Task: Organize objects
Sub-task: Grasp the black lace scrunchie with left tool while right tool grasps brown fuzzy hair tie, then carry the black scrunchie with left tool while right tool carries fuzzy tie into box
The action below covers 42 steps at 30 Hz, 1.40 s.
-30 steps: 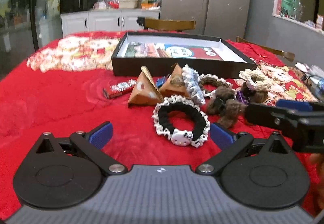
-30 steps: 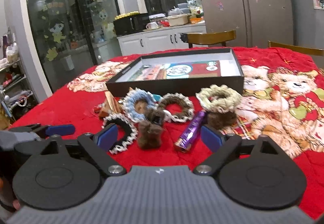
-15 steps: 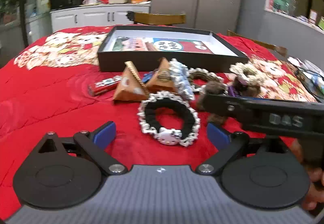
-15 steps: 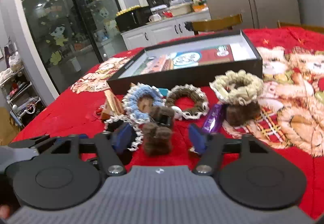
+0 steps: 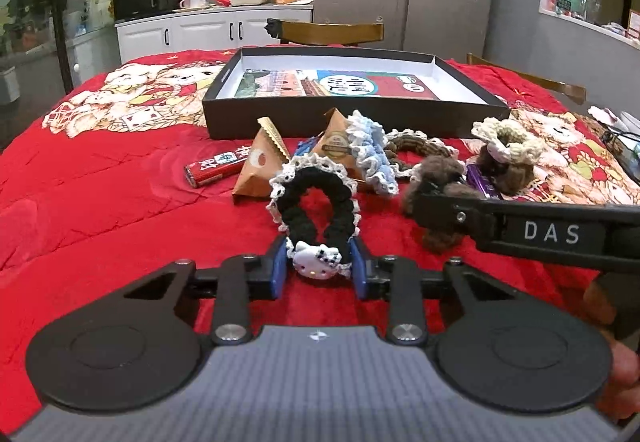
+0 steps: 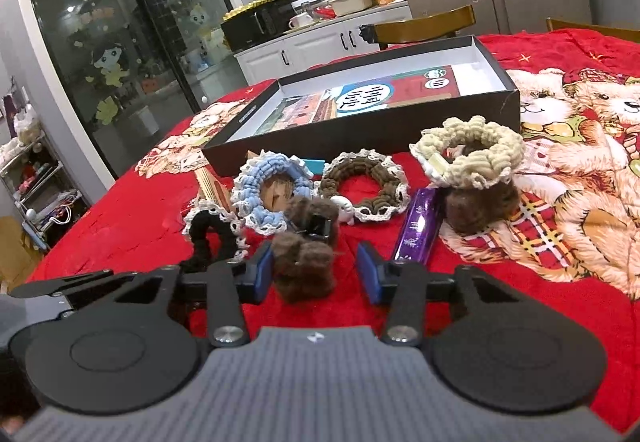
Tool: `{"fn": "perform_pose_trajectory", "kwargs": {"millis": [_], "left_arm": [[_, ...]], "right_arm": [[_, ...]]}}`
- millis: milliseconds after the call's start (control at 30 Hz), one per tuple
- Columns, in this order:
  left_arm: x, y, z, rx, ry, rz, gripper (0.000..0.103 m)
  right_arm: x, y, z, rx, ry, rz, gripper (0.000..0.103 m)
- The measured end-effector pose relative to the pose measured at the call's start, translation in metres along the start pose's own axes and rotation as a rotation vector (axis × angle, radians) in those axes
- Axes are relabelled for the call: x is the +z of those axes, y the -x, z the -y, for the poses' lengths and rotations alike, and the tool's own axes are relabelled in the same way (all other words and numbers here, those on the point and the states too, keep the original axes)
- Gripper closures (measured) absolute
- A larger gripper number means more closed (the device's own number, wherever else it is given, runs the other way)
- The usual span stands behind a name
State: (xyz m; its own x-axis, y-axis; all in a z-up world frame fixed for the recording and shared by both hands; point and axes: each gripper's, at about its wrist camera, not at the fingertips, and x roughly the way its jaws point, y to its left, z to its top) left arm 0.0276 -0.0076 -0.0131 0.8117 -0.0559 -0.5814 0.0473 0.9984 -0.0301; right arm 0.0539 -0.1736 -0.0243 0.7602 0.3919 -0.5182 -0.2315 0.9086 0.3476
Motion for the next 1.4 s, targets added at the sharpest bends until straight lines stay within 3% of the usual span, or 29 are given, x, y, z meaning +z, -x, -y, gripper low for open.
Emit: {"fn": "perform_pose_trajectory", "kwargs": {"millis": [133, 233, 833, 1200, 1400], "left_arm": [[-0.001, 0.002, 0.001, 0.018, -0.01, 0.005, 0.068], [-0.001, 0.003, -0.001, 0.016, 0.003, 0.007, 0.071], [-0.003, 0.011, -0.005, 0.036, 0.032, 0.042, 0.072], [-0.004, 0.026, -0.004, 0.029, 0.022, 0.131, 0.072], [0.006, 0.042, -0.009, 0.014, 0.022, 0.167, 0.072]], "right_arm": [[-0.001, 0.001, -0.001, 0.006, 0.0, -0.002, 0.072], [-0.001, 0.001, -0.001, 0.01, 0.009, -0.001, 0.074], [-0.003, 0.015, -0.007, 0.045, 0.04, 0.08, 0.076], [-0.002, 0.028, -0.017, 0.045, 0.089, 0.135, 0.076], [0.014, 0.045, -0.027, 0.074, 0.099, 0.165, 0.076]]}}
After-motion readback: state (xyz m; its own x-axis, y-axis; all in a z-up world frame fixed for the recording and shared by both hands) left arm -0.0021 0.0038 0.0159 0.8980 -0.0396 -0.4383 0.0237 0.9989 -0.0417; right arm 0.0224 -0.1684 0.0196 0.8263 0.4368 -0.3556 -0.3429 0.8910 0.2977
